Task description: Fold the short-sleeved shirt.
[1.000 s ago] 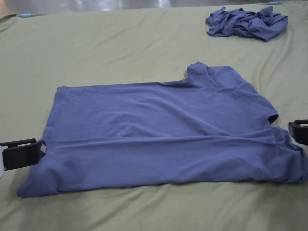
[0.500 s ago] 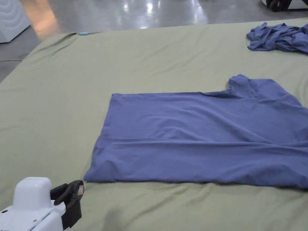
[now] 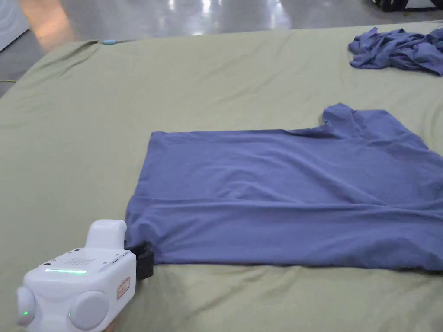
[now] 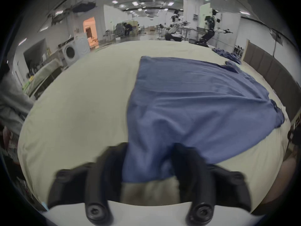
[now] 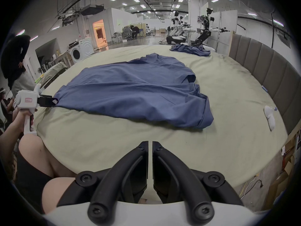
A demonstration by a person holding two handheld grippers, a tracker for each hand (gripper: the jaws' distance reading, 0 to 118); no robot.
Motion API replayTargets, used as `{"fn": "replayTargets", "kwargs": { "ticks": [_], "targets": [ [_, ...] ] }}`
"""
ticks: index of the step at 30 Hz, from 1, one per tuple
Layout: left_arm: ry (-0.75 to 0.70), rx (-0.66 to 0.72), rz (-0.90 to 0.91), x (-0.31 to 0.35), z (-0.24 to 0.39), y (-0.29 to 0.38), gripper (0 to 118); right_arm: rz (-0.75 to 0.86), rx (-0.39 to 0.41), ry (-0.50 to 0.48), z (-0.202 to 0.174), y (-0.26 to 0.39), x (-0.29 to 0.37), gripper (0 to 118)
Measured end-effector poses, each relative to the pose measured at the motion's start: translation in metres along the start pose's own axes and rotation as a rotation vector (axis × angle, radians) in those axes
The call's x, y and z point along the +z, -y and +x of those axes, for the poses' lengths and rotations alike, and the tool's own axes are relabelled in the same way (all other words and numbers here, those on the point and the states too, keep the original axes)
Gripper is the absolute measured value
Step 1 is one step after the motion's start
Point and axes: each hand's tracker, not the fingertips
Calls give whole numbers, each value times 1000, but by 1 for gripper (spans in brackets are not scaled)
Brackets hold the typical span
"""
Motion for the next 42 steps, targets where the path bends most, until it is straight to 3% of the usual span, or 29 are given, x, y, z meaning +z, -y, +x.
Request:
{"fn": "replayTargets", "kwargs": {
  "ticks": [1,4,7,8,9,10,11,15,17,18,19,20,22,26,29,35,42],
  "targets": [
    [24,-13,12,4,2,2,9,-4,-1,4,2,0,-2,7],
    [-8,-120,17,12,14,4,8,-1,-21,10,13,-2,-9,8],
    [47,6,53,25,1,-3,8,46,-38,66,26,-11,-13,8],
    [48,29,64,29,-1,-5,8,72,-38,112,30,-15,-16,17],
    [48,26,67,33,-1,-7,8,110,-35,143,34,-19,-19,42],
    [47,23,70,34,-6,-10,8,146,-29,153,41,-22,-23,100],
    [49,24,74,35,-5,-11,8,147,-39,140,52,-21,-34,118],
    [42,-13,49,34,4,-12,8,6,-166,116,79,-24,-84,118],
    [44,-14,35,34,7,-12,8,-77,-187,107,85,-21,-104,114],
    [44,-15,35,35,9,-13,8,-43,-177,100,86,-18,-108,99],
    [43,-17,35,36,10,-12,8,-10,-150,145,74,-22,-96,76],
    [45,-20,32,37,12,-12,8,20,-123,106,71,-23,-91,66],
    [44,-35,26,37,10,-13,8,43,-123,42,69,-26,-86,9],
    [44,-49,41,53,6,-22,8,15,-125,77,66,-37,-70,9],
    [69,-42,59,77,1,-30,8,56,-175,30,69,-50,-38,9],
    [119,-121,-13,111,-8,-10,8,30,-113,3,71,-32,24,9],
    [217,-35,-155,110,-14,55,8,-127,-49,50,64,35,25,9]
  ]
}}
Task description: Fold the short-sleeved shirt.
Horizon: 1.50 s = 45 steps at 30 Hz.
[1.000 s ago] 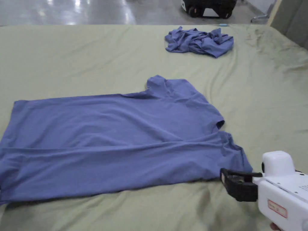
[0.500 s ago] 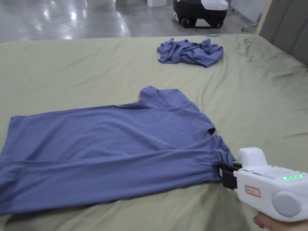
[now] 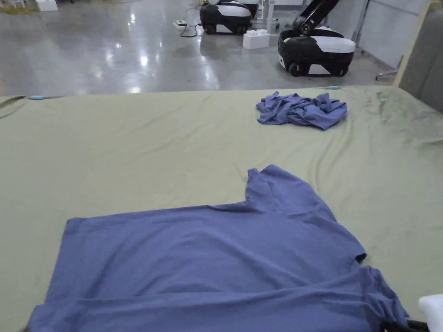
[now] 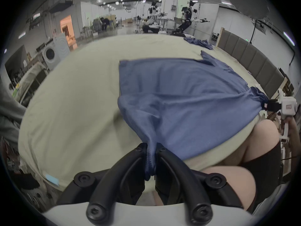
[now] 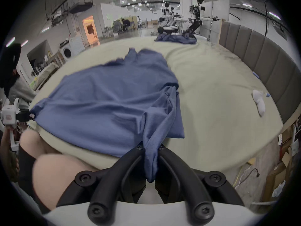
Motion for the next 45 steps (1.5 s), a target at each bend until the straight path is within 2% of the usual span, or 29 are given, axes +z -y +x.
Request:
{"fn": "replayTargets", "kwargs": {
  "ticks": [3,4,5,6,7,8,11,12,13,14,15,16,17,21,23,26,27,28,29,31,33,36,37,38,39,40,41,43,45],
  "targets": [
    [9,44,18,-14,-9,19,10,8,-27,-9,1,13,-8,9],
    [15,84,71,-20,-19,24,16,29,-26,4,0,14,-7,18],
    [10,120,105,-15,-21,25,28,45,-14,42,0,15,-5,40],
    [-6,142,120,-11,-23,26,59,45,-1,82,-1,16,-3,80],
    [-42,143,106,-8,-23,25,110,53,-2,80,1,16,1,116],
    [-77,137,92,-1,-21,22,118,81,-12,74,1,16,10,118],
    [-86,118,191,35,-22,11,118,205,-33,114,1,-3,40,115],
    [-102,93,228,34,-16,-1,117,201,-29,108,-1,-12,47,109],
    [-97,66,275,41,-13,-11,105,265,-12,72,-5,-22,57,78],
    [-96,43,314,47,-10,-21,81,349,17,56,-9,-33,63,35],
    [-106,29,357,51,-7,-34,37,397,28,72,-14,-45,66,5],
    [-125,22,399,55,-1,-51,0,431,41,125,-18,-56,68,5],
    [-167,25,470,53,1,-64,0,439,32,116,-21,-68,61,5],
    [-90,-5,447,6,-15,-141,0,464,81,58,-32,-115,42,5],
    [-41,41,397,-36,-32,-179,0,460,87,3,-39,-134,32,5],
    [-100,12,279,-107,-51,-220,0,462,103,-29,-50,-151,19,5],
    [-143,-18,226,-133,-54,-228,16,461,118,-34,-53,-154,16,5],
    [-150,-24,168,-155,-58,-232,76,455,126,-38,-54,-157,12,5],
    [-155,-6,87,-177,-62,-234,117,445,135,-47,-53,-157,9,5],
    [-158,39,-73,-216,-70,-228,118,427,160,-45,-53,-157,2,5],
    [-142,50,-13,-234,-71,-225,118,394,199,-11,-54,-158,-3,5],
    [-144,54,28,-206,-64,-217,118,354,202,6,-47,-157,-17,5],
    [-141,33,76,-198,-61,-214,112,338,191,-1,-45,-159,-21,5],
    [-145,13,115,-190,-58,-211,95,324,175,-10,-42,-161,-27,5],
    [-145,4,141,-182,-54,-208,69,310,159,-26,-40,-164,-33,5],
    [-119,-1,138,-185,-54,-210,10,294,141,-54,-37,-169,-39,5],
    [-106,2,119,-183,-50,-210,3,272,124,-76,-33,-177,-45,5],
    [-56,-4,120,-175,-44,-209,3,251,104,-85,-26,-195,-61,5],
    [-50,4,136,-169,-42,-215,3,153,117,-62,-14,-221,-88,6]
  ]
}}
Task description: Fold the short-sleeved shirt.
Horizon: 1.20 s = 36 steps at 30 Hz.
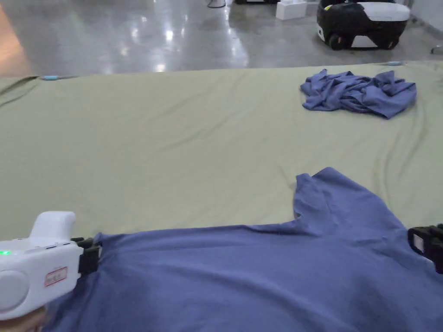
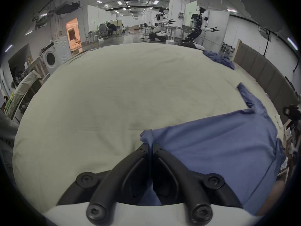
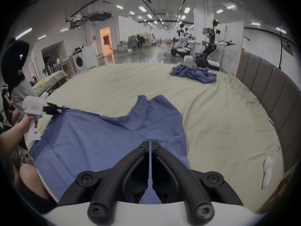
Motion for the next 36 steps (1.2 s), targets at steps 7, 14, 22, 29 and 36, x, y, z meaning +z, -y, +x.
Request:
{"fn": "replayTargets", "kwargs": {
  "ticks": [7,14,22,29,36],
  "targets": [
    [31,-9,19,33,8,-4,3,-251,-75,169,47,-37,-126,108],
    [30,-53,-26,45,9,0,3,-233,29,152,46,-28,-137,4],
    [39,-46,46,121,-3,8,3,-17,24,62,36,-11,3,4],
    [116,-47,70,212,-1,73,3,80,59,46,9,63,145,4],
    [176,71,-44,209,-4,167,3,-68,60,73,-12,164,153,4]
  ]
}}
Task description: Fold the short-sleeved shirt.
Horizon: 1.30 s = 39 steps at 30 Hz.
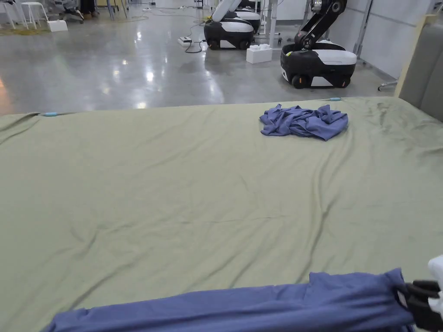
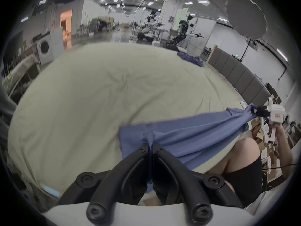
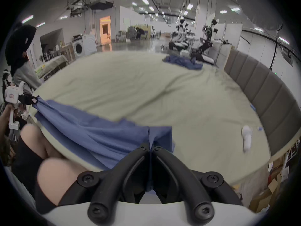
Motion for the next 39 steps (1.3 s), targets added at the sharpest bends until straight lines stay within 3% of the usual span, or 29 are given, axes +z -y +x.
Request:
{"fn": "replayTargets", "kwargs": {
  "ticks": [3,5,6,8,10,12,13,14,15,17,18,19,20,21,22,23,24,26,28,29,30,31,32,35,37,39],
  "targets": [
    [-9,3,-26,-22,-4,29,5,-66,21,74,-9,34,-28,4],
    [9,13,-9,-31,-10,42,13,-54,-11,107,-5,51,-48,4],
    [19,26,43,-32,-14,45,19,-42,-18,115,-7,57,-54,4],
    [53,86,90,-35,-30,49,46,9,-50,140,-8,61,-56,12],
    [132,153,89,-32,-36,48,72,-4,-73,156,-8,58,-54,35],
    [137,177,47,-15,-25,41,78,-18,-104,230,-6,53,-41,42],
    [131,177,30,-6,-24,37,104,-17,-124,228,-1,52,-32,85],
    [122,167,41,8,-22,34,115,-1,-150,207,3,52,-21,108],
    [143,134,99,28,-16,33,115,68,-178,186,3,53,-3,115],
    [174,94,151,62,-15,28,107,210,-186,217,-4,50,34,110],
    [191,87,189,80,-13,29,96,245,-191,197,-9,47,51,105],
    [220,90,209,92,-13,29,59,272,-208,155,-13,45,65,83],
    [235,99,222,102,-16,29,19,302,-228,124,-22,43,80,47],
    [227,112,237,107,-19,30,0,335,-256,121,-31,42,89,4],
    [230,127,254,111,-26,30,0,362,-248,146,-39,40,97,2],
    [318,164,236,109,-32,29,0,357,-248,120,-49,37,103,2],
    [414,186,205,104,-40,29,0,331,-209,30,-61,29,105,2],
    [442,204,209,91,-60,27,0,319,-165,41,-83,21,105,2],
    [548,286,159,60,-99,26,0,304,-127,-9,-98,10,104,2],
    [593,344,134,44,-114,25,7,303,-120,-14,-105,6,104,2],
    [610,386,134,31,-129,26,34,309,-113,-9,-112,2,105,2],
    [620,412,122,17,-141,26,96,313,-102,-12,-119,-2,107,2],
    [633,448,84,1,-153,27,118,316,-97,-16,-123,-7,107,2],
    [743,591,3,-31,-175,31,118,322,-100,-31,-133,-12,110,2],
    [700,711,-33,-49,-183,29,118,312,-103,-24,-136,-13,107,2],
    [853,693,23,-62,-162,28,118,286,-121,-14,-137,-13,102,2]
  ]
}}
